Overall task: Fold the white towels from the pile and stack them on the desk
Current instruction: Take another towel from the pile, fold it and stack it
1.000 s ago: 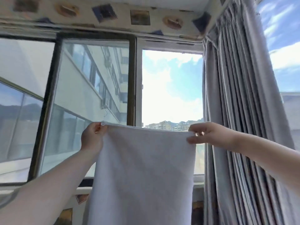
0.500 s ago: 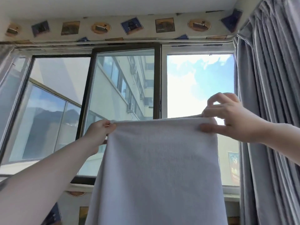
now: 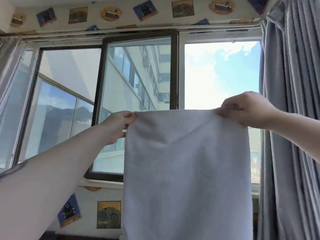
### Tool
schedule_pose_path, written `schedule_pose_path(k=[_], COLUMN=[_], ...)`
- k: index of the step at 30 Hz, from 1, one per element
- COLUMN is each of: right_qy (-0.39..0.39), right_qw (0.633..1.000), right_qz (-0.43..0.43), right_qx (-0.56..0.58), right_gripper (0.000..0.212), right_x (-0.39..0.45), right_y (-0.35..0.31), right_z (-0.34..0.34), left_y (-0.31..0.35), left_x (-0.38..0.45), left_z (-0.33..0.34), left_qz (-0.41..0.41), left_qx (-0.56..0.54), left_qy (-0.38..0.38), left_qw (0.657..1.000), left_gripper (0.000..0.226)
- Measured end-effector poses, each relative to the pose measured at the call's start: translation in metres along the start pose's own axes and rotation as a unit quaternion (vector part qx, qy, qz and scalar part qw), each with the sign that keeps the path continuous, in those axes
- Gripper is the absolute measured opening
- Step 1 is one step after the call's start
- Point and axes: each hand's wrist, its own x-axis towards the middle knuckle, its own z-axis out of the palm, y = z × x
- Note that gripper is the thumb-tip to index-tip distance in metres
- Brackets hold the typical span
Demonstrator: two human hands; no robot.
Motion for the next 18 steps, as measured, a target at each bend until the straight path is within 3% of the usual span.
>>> schedule_pose_path(k=[2, 7, 10, 13, 15, 18], right_qy=[0.035, -0.058, -0.125, -0.172, -0.140, -0.039], right_qw=[0.985, 0.975, 0.951, 0.929, 0.940, 0.939], right_qz=[-0.049, 0.012, -0.012, -0.063, -0.073, -0.085], right_qx=[-0.161, -0.212, -0.282, -0.322, -0.304, -0.331], right_gripper=[0.031, 0.038, 0.051, 0.037, 0.027, 0.038], right_x=[0.005, 0.009, 0.003, -0.009, -0.017, -0.018], right_y=[0.006, 0.023, 0.028, 0.030, 0.024, 0.011], right_z=[0.000, -0.010, -0.017, -0.020, -0.018, -0.010], left_y=[0.000, -0.007, 0.000, 0.004, 0.006, 0.005], left_x=[0.003, 0.001, 0.002, 0.008, 0.009, 0.008], left_z=[0.005, 0.000, -0.007, -0.005, 0.008, 0.032], left_qz=[-0.004, -0.010, 0.012, 0.062, 0.092, 0.112], left_qx=[-0.020, -0.037, 0.033, 0.160, 0.184, 0.217], left_qy=[-0.002, -0.019, -0.029, 0.028, 0.072, 0.122], left_qw=[1.000, 0.999, 0.999, 0.985, 0.976, 0.962], left_gripper=[0.016, 0.019, 0.017, 0.019, 0.019, 0.021])
